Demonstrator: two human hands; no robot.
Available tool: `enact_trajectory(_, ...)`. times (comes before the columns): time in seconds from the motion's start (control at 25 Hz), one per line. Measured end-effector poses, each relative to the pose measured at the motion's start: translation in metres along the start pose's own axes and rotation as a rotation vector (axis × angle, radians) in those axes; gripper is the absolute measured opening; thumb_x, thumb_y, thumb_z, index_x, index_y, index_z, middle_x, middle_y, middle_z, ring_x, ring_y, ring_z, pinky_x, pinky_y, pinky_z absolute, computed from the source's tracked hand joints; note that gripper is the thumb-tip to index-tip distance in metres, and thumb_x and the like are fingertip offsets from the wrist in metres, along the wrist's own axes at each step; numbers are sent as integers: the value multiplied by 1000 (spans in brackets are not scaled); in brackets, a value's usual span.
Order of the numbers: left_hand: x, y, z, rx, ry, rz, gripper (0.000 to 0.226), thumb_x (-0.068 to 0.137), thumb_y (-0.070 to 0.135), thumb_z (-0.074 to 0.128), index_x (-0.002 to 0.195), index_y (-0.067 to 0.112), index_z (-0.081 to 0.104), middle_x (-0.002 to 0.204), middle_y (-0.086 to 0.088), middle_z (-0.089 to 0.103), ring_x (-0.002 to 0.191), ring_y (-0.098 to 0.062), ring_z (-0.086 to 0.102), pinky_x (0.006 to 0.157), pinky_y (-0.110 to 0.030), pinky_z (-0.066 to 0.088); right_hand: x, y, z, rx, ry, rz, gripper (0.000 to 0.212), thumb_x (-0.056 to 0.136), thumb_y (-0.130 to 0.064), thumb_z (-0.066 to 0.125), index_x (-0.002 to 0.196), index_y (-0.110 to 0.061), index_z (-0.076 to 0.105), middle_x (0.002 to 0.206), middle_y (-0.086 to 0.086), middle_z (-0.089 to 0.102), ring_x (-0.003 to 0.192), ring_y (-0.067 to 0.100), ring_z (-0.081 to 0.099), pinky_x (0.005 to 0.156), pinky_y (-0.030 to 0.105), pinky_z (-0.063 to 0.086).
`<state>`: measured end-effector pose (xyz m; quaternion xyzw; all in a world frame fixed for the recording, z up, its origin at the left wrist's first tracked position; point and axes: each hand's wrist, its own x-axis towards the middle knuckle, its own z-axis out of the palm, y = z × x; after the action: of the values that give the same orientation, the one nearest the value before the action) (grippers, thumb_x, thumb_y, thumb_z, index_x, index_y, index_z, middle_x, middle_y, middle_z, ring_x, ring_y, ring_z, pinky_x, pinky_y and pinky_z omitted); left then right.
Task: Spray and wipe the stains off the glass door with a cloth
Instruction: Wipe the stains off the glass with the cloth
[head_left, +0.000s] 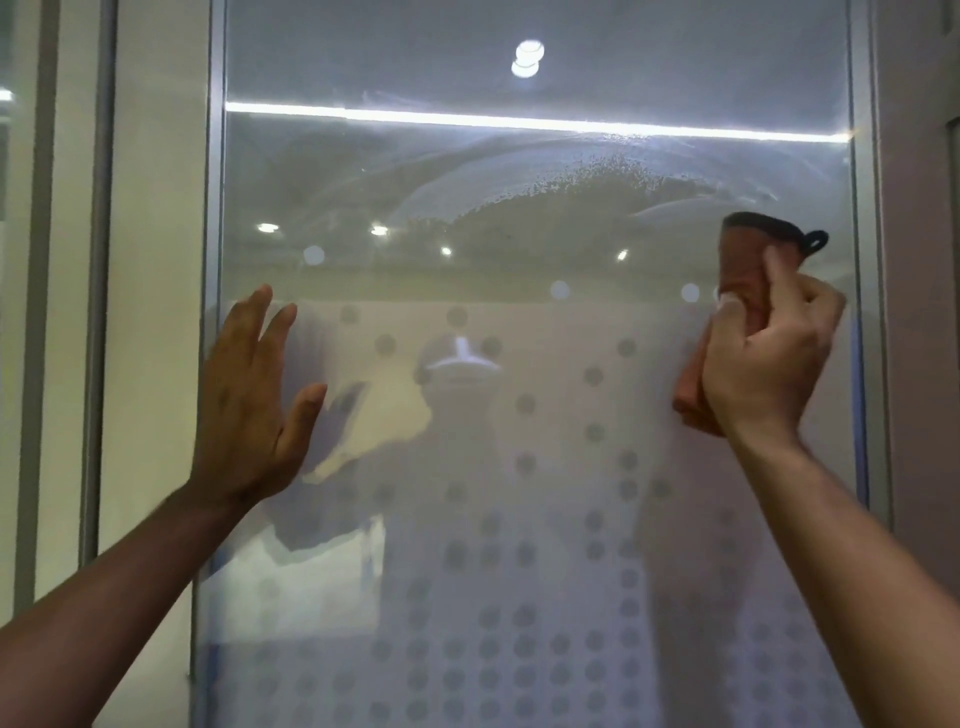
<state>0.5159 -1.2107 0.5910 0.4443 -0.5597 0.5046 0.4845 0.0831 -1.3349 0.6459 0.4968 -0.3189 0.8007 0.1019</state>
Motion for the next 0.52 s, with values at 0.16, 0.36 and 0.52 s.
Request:
enact_trajectory(0.16,-10,-10,0,101,-5,27,89,107,68,27,164,1,36,176,-25,27,164,-46,25,130,-65,28,4,10,15,-186,-35,59,46,102,-28,52,148,-25,50,143,22,44,128,43,48,104,46,47)
enact_trajectory(0.36,-10,-10,4,103,-5,26,89,107,69,26,163,1,38,175,-24,30,164,-43,26,129,-67,27,-3,-21,50,-210,37,22,47,100,-23,51,147,-20,52,141,23,48,122,45,50,104,44,42)
enact_trajectory(0.52,-11,-12,5,93,-14,18,90,107,71,25,164,2,39,176,-21,30,166,-41,24,132,-64,23,-22,-76,89,-259,1,-171,47,99,-19,52,146,-16,52,141,24,51,114,44,53,97,46,45)
